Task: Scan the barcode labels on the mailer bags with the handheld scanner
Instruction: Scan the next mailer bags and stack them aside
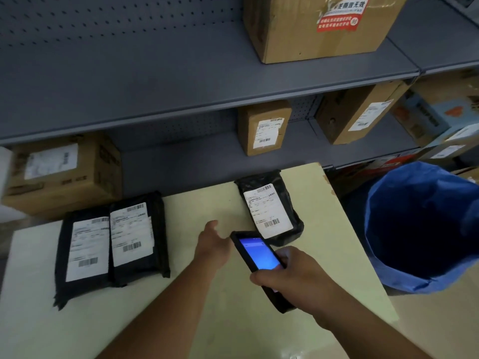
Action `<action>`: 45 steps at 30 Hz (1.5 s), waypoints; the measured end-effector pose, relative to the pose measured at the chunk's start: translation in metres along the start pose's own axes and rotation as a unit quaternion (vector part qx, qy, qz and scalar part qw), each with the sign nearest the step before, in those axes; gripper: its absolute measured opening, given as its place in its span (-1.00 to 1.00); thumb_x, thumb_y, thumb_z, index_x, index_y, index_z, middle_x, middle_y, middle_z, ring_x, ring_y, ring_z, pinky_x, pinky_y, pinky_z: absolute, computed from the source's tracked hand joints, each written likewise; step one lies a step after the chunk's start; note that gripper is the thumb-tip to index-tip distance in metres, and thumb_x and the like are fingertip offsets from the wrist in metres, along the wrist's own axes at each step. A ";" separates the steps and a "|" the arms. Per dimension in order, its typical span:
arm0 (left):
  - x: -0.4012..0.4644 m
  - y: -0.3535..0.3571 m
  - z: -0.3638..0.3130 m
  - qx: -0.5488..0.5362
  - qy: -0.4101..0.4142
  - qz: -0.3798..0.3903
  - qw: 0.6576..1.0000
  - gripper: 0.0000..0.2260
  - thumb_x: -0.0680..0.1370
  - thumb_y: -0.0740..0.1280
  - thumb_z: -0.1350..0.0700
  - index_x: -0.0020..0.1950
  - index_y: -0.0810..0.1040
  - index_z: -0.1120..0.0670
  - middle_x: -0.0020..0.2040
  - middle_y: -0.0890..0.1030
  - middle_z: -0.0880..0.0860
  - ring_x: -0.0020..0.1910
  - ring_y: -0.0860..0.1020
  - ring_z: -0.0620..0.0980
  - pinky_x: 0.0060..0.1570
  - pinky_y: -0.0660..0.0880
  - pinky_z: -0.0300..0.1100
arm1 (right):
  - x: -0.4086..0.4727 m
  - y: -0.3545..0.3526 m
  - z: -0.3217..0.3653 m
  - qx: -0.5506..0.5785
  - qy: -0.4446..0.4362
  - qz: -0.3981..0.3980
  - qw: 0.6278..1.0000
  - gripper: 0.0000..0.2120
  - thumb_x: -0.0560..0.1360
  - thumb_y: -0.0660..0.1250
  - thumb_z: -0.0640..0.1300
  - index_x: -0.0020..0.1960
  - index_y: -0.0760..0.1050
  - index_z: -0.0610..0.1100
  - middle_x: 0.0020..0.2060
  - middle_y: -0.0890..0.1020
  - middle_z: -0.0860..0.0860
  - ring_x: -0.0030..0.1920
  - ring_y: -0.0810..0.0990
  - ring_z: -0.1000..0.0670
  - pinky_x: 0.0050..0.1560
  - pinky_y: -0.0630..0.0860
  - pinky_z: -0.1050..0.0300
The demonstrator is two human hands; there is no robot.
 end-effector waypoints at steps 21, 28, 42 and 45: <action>-0.014 -0.222 0.141 -0.040 -0.004 -0.193 0.980 -0.46 0.61 0.44 0.11 0.57 0.39 0.10 0.44 0.56 0.13 0.15 0.58 0.05 -0.08 0.56 -0.17 | -0.024 0.175 0.058 -0.105 -0.041 0.086 0.990 -0.55 0.31 0.62 0.06 0.11 0.57 -0.05 -0.02 0.76 -0.10 -0.24 0.65 0.01 -0.25 0.56 0.12; -0.014 -0.281 0.192 0.015 -0.080 -0.281 0.956 -0.42 0.51 0.50 0.03 0.50 0.45 0.12 0.38 0.53 0.23 0.36 0.52 0.30 0.32 0.54 0.22 | -0.024 0.211 0.068 -0.126 -0.039 0.090 0.987 -0.56 0.32 0.61 0.06 0.11 0.56 -0.04 0.00 0.76 -0.11 -0.23 0.65 0.01 -0.26 0.58 0.12; 0.032 -0.278 0.233 -0.012 -0.154 -0.179 0.972 -0.05 0.26 0.60 -0.27 0.50 0.35 0.15 0.36 0.55 0.17 0.33 0.56 0.28 0.30 0.56 0.20 | -0.015 0.239 0.078 -0.129 -0.025 0.077 0.988 -0.58 0.36 0.61 0.05 0.11 0.54 -0.04 0.03 0.74 -0.12 -0.25 0.62 0.03 -0.30 0.53 0.19; 0.040 -0.276 0.235 -0.024 -0.160 -0.161 0.974 -0.03 0.23 0.64 -0.24 0.48 0.34 0.13 0.35 0.56 0.16 0.32 0.56 0.27 0.30 0.57 0.19 | -0.013 0.240 0.079 -0.130 -0.022 0.073 0.989 -0.59 0.37 0.60 0.04 0.12 0.53 -0.04 0.01 0.74 -0.13 -0.25 0.61 0.03 -0.31 0.52 0.21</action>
Point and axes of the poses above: each hand's wrist, its own x-axis towards the middle knuckle, its own y-axis out of the palm, z = x × y, the point moved 7 cm from there along x, towards the middle knuckle
